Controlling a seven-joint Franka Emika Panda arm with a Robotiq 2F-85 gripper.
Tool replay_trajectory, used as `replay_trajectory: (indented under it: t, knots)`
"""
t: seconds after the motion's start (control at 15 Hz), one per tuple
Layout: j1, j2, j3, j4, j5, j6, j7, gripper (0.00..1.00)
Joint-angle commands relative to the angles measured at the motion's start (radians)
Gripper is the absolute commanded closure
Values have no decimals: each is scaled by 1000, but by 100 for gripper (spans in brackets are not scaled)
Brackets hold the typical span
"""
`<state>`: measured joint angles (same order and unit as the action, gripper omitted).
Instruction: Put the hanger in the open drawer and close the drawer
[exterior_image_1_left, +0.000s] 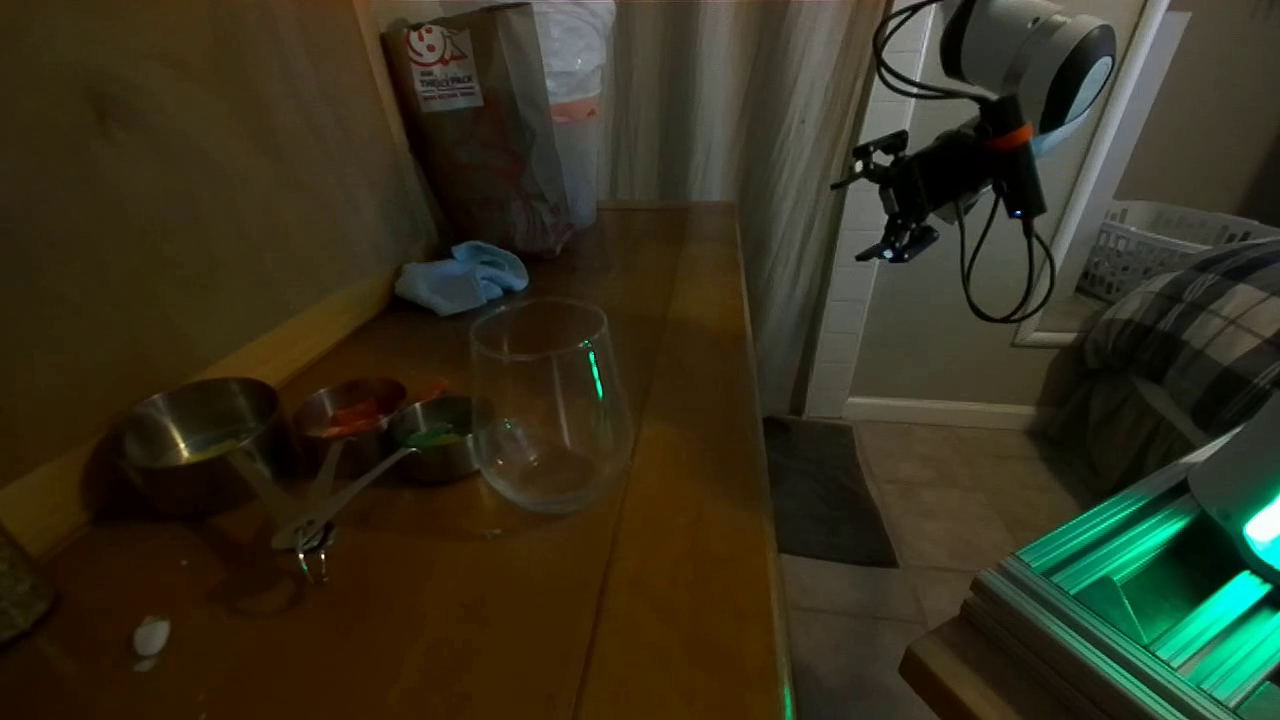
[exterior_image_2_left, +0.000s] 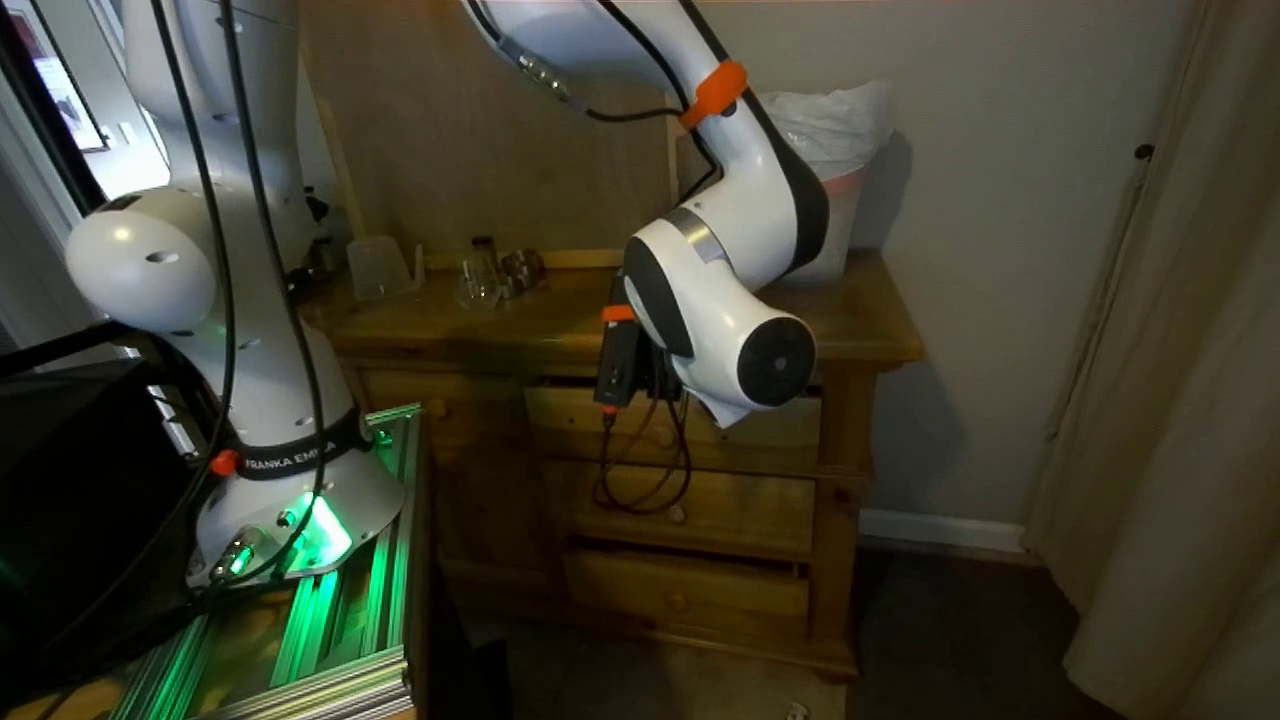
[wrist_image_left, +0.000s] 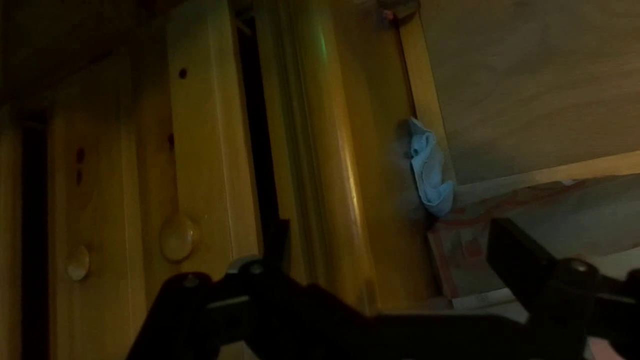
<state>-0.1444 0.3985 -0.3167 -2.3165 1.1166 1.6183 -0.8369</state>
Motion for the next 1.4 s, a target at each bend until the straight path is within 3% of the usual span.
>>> replay_trajectory:
  t: [0.0, 0.8, 1.33]
  knots:
    - [-46, 1, 44, 2, -10, 11, 6, 0]
    - [-56, 31, 49, 6, -10, 11, 2, 0]
    - [-3, -205, 89, -36, -109, 264, -107, 0]
